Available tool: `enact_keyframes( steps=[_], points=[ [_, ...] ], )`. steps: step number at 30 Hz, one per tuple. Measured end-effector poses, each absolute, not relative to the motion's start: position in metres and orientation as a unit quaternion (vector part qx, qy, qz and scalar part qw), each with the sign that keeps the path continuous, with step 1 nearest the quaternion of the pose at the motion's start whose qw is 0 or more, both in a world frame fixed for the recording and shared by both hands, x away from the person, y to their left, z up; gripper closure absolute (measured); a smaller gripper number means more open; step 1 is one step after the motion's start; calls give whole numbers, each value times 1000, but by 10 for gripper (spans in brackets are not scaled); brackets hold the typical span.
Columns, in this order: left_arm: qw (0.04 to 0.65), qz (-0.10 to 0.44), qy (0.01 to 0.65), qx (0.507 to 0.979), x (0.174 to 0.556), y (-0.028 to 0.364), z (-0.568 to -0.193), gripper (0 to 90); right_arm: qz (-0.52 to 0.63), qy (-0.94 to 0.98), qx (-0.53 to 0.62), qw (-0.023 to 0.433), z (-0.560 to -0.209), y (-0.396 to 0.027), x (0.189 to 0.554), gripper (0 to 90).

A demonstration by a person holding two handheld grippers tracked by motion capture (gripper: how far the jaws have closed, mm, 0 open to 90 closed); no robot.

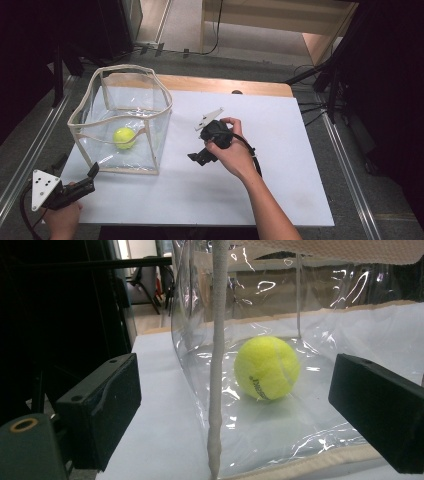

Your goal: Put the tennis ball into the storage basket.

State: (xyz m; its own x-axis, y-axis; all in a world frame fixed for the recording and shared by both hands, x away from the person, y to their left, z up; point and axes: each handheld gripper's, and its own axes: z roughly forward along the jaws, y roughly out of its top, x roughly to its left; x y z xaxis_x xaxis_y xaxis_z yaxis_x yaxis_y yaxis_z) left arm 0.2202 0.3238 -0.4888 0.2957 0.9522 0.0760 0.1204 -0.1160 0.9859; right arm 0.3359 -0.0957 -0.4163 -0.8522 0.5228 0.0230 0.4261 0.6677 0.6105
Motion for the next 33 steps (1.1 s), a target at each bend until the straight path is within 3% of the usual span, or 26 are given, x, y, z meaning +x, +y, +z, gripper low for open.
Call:
enact_keyframes(
  steps=[33],
  points=[
    [503, 412, 426, 629, 220, 323, -489, 69, 417, 837, 331, 128, -456, -194, 290, 0]
  ],
)
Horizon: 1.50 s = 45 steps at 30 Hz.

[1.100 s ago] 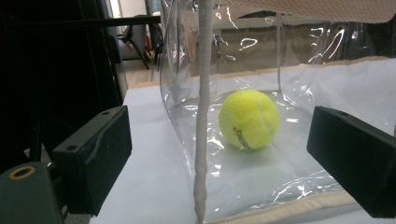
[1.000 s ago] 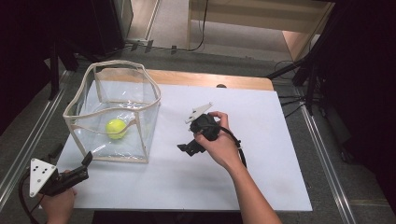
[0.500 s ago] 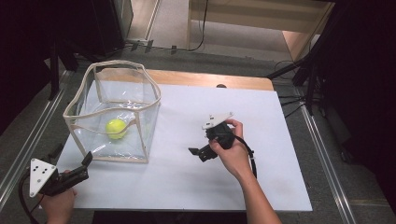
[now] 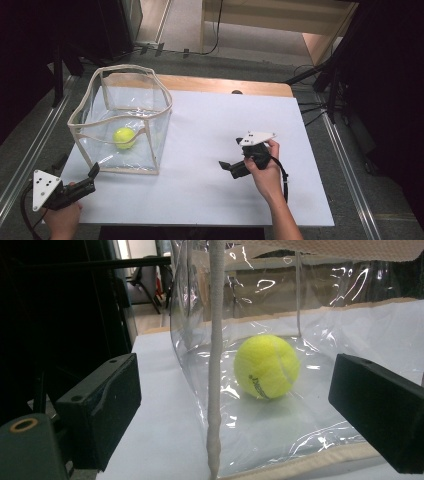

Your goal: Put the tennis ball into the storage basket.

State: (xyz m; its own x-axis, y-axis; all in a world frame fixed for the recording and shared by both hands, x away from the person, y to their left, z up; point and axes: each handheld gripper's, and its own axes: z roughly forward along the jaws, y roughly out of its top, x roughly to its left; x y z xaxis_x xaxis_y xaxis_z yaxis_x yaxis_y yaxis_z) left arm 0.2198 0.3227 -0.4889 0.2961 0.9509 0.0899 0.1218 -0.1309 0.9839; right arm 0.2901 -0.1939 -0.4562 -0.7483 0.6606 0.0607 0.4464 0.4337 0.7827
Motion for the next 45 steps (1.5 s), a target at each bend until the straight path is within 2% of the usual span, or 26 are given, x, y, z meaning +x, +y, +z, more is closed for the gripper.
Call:
enact_keyframes(
  steps=[14, 45],
  points=[
    [499, 415, 426, 631, 220, 322, -489, 69, 448, 801, 364, 158, -471, -240, 264, 0],
    [494, 420, 421, 634, 220, 320, -489, 69, 475, 746, 427, 191, -489, -328, 209, 0]
  ],
)
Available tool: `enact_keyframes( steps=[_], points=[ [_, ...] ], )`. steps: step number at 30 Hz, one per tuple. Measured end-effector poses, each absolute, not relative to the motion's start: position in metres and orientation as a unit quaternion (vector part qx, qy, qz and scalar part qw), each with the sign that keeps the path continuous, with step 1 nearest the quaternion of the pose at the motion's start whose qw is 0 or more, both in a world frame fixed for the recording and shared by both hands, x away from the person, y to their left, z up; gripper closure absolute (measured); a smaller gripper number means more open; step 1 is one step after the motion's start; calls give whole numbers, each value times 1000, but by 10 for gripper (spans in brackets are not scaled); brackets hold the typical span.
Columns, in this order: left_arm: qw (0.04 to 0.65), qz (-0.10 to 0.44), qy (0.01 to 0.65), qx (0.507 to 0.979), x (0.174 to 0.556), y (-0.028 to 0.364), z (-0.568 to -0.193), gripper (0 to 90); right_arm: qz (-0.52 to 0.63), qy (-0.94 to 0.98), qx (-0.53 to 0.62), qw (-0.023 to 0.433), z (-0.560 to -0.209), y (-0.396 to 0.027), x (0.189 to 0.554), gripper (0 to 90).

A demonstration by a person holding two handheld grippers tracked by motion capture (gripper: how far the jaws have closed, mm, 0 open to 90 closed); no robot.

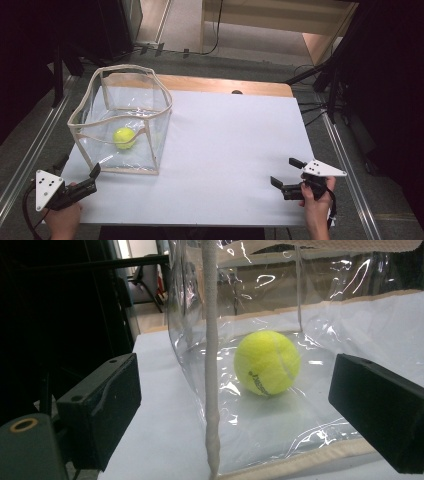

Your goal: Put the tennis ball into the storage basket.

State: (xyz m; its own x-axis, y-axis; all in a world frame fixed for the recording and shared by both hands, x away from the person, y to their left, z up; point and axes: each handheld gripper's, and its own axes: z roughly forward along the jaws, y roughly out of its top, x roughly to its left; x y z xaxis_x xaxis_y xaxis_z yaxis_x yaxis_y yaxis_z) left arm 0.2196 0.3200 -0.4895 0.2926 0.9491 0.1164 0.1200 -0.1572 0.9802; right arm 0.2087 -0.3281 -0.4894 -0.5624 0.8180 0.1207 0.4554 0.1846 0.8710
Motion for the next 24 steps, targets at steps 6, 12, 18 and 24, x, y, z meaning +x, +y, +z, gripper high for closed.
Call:
enact_keyframes(
  steps=[6, 12, 18, 24],
  points=[
    [495, 419, 421, 634, 219, 320, -489, 69, 487, 728, 440, 200, -495, -342, 202, 0],
    [495, 418, 422, 634, 219, 320, -489, 69, 499, 707, 454, 214, -501, -355, 194, 0],
    [499, 415, 422, 633, 220, 321, -489, 69, 511, 684, 464, 235, -509, -363, 188, 0],
    [499, 414, 427, 631, 220, 322, -489, 69, 512, 682, 463, 241, -513, -362, 187, 0]
  ],
)
